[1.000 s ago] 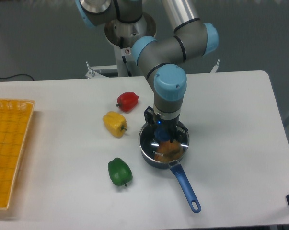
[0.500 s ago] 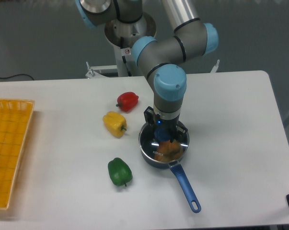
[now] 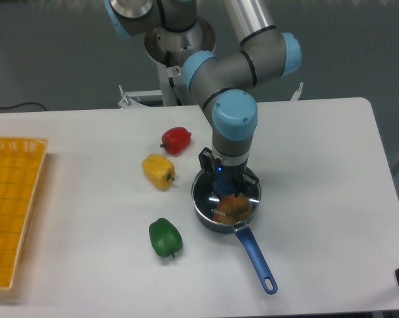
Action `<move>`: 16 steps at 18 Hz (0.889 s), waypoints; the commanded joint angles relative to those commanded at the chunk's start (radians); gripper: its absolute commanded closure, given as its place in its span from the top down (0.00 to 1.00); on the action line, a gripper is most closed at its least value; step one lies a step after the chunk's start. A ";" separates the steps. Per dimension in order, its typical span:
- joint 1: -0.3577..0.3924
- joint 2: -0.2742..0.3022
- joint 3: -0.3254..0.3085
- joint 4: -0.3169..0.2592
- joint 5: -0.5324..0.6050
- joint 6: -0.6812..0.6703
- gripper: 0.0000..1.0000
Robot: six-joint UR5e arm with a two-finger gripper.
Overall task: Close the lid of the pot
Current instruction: 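Hold the lid on the pan and open the gripper, then raise the open gripper up away from the lid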
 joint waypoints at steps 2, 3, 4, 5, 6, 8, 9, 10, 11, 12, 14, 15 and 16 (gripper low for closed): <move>0.000 0.000 0.000 0.000 0.000 0.000 0.64; 0.000 0.000 0.000 0.000 0.000 0.002 0.64; 0.000 0.000 0.000 0.000 0.000 0.002 0.65; 0.000 0.000 0.000 0.000 0.000 0.002 0.65; 0.000 0.000 0.000 0.000 0.000 0.002 0.66; 0.000 0.000 0.000 0.000 0.000 0.002 0.68; 0.000 0.000 0.000 0.000 0.000 0.003 0.68; 0.000 0.000 0.000 0.000 0.000 0.003 0.71; 0.000 0.000 0.000 0.000 0.000 0.003 0.74; 0.000 0.000 0.000 0.000 0.000 0.003 0.76; 0.000 0.000 0.000 0.000 0.000 0.005 0.81; 0.000 0.000 0.000 0.000 0.000 0.005 0.83; 0.000 0.000 -0.002 0.000 0.000 0.005 0.84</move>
